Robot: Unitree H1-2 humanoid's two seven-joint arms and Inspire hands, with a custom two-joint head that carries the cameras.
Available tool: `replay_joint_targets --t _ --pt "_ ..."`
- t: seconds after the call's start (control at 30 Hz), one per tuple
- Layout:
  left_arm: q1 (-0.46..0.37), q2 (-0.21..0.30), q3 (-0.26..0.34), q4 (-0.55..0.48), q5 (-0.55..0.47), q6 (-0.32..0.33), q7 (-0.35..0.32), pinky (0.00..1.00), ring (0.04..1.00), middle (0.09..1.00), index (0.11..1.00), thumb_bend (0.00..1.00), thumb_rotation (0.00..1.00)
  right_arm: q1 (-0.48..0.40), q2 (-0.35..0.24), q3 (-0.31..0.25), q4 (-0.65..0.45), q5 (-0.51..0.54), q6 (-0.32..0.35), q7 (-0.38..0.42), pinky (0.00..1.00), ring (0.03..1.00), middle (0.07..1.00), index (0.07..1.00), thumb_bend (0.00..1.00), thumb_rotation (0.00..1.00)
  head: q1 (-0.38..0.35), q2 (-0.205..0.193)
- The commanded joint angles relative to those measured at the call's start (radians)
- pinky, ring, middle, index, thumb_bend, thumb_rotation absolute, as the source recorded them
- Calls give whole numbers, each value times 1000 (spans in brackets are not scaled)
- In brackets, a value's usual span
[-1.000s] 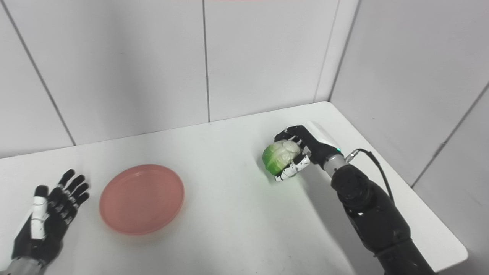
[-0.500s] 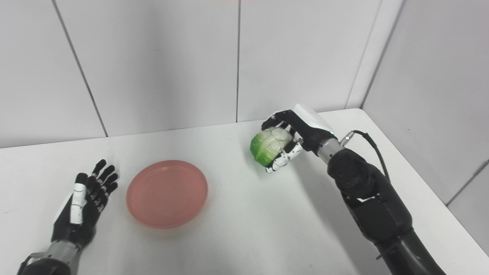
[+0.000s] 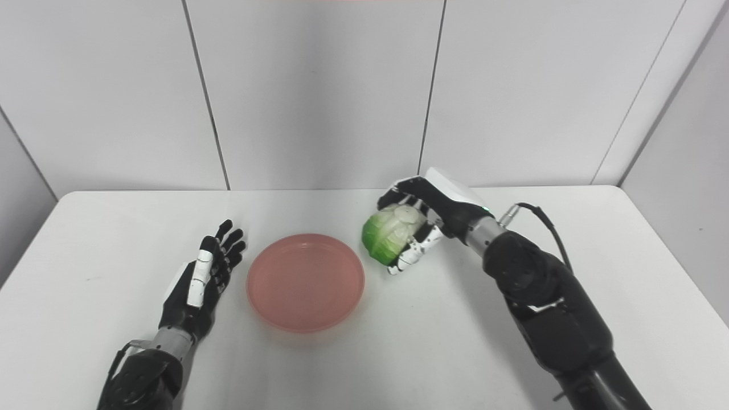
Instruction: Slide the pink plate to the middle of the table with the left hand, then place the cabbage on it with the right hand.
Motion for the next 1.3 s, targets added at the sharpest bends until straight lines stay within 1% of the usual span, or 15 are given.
replay_joint_targets --t 0.0,0.07,0.17,0.33,0.47,0.57,0.7,0.93,1.07,1.17,1.27 --pt "18 -44 -60 47 41 109 -28 990 968 976 983 761 1000 -66 19 7 -8 2 -55 -4 365 419 457 514 525 0 1 1" --pt "16 -48 -67 44 53 110 -17 969 957 969 975 755 1000 -79 42 18 6 6 -62 -3 371 421 458 514 525 0 9 2" --pt "15 -57 -64 44 43 107 -19 963 957 970 975 745 1000 -95 76 31 19 9 -45 3 367 424 457 517 524 0 15 5" --pt "11 -66 -63 47 47 97 -12 935 949 957 966 726 1000 -128 118 53 94 -9 -82 -15 384 436 463 504 527 0 18 6" --pt "5 -64 -72 59 62 83 -11 931 948 960 964 737 1000 -152 145 68 145 -16 -91 -16 402 447 471 498 528 0 27 7" --pt "1 -67 -72 67 62 77 -13 946 954 962 966 760 1000 -163 161 76 193 -10 -134 -18 387 437 475 498 527 0 33 8" --pt "-4 -72 -73 76 61 71 -10 940 946 962 962 747 1000 -174 185 89 253 -22 -170 -30 386 432 471 503 527 0 41 9" --pt "-7 -77 -79 80 63 63 -7 951 952 963 962 756 1000 -186 205 112 321 -50 -195 -31 406 438 471 501 528 0 54 14" --pt "-8 -77 -80 80 65 73 -5 946 951 964 963 770 1000 -187 217 124 344 -71 -205 -37 418 446 472 503 527 0 59 17" --pt "-10 -79 -81 88 69 62 0 938 948 961 960 780 1000 -188 227 129 361 -74 -212 -35 413 444 468 503 527 0 62 17" --pt "-12 -81 -82 87 72 66 3 932 944 959 958 774 1000 -186 232 134 369 -80 -214 -33 406 444 467 504 527 0 66 19"
